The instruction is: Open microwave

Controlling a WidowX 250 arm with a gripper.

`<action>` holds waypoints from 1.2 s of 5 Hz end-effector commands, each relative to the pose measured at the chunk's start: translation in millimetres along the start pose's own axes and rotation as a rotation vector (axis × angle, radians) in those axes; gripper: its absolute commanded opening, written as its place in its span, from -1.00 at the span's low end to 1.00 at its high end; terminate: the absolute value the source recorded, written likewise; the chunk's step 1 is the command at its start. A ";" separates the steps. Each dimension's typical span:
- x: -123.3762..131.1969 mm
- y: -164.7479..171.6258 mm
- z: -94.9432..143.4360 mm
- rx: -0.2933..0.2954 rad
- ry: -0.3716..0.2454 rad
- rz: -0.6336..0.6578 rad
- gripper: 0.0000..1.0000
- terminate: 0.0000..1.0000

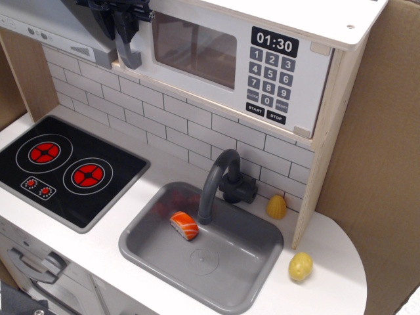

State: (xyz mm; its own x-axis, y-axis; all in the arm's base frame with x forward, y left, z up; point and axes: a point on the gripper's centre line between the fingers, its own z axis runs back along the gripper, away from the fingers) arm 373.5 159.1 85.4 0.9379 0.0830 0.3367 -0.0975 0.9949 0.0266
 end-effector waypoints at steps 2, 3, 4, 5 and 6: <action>-53.5 -1.8 42.0 -0.042 -0.016 -0.088 -1.00 -1.00; -66.1 -12.8 57.6 -0.072 0.051 -0.029 1.00 -1.00; -66.7 -29.3 87.8 -0.109 0.148 0.043 1.00 -1.00; -50.3 -35.8 109.4 -0.174 0.194 0.120 1.00 -1.00; -22.8 -28.9 115.2 -0.155 0.169 0.247 1.00 -1.00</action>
State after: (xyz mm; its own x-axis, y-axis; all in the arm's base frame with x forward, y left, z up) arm 314.9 120.3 161.8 0.9402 0.3256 0.1005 -0.3031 0.9338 -0.1902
